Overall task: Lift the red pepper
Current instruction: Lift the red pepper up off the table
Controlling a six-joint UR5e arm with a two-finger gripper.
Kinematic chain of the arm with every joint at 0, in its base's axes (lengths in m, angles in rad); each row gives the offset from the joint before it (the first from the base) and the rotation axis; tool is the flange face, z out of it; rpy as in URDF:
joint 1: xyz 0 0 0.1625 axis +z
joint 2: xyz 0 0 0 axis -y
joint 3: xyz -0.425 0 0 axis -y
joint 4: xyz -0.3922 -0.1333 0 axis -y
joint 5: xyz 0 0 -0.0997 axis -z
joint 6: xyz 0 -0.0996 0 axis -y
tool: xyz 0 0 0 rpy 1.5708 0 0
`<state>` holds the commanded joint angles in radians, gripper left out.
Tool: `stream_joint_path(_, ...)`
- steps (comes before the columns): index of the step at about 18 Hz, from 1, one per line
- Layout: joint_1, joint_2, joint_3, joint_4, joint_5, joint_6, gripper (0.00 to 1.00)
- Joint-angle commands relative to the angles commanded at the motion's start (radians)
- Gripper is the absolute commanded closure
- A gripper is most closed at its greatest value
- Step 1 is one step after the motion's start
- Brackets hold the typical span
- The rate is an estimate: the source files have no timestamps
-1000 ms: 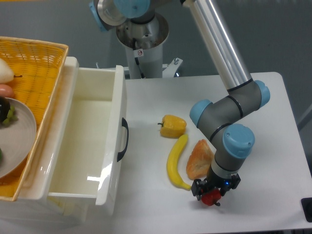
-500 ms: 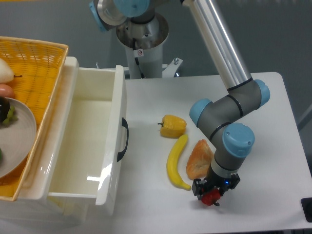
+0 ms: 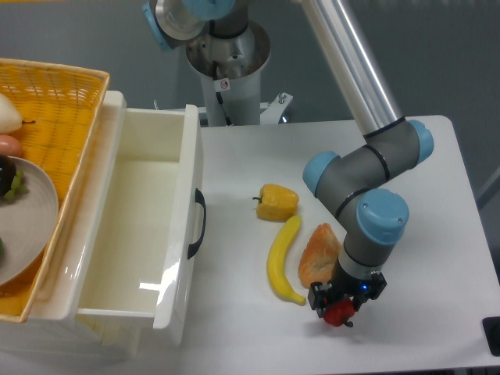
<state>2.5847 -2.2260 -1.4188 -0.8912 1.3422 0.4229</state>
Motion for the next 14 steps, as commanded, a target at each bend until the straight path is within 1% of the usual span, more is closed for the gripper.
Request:
stream_joint_path(3, 0.003, 0.048, -0.035, -0.005, 0.002, 0.083, 0.56)
stream_joint_path(6, 0.003, 0.091, -0.049, -0.012, 0.005, 0.126, 0.56)
stream_joint_path(9, -0.003, 0.143, -0.083, -0.014, 0.054, 0.207, 0.56)
stream_joint_path(11, -0.006, 0.173, -0.106, -0.017, 0.063, 0.266, 0.56)
stream_joint_path(13, -0.011, 0.209, -0.135, -0.017, 0.069, 0.289, 0.56)
stream_joint_path(14, -0.011, 0.23, -0.143, -0.018, 0.095, 0.292, 0.56)
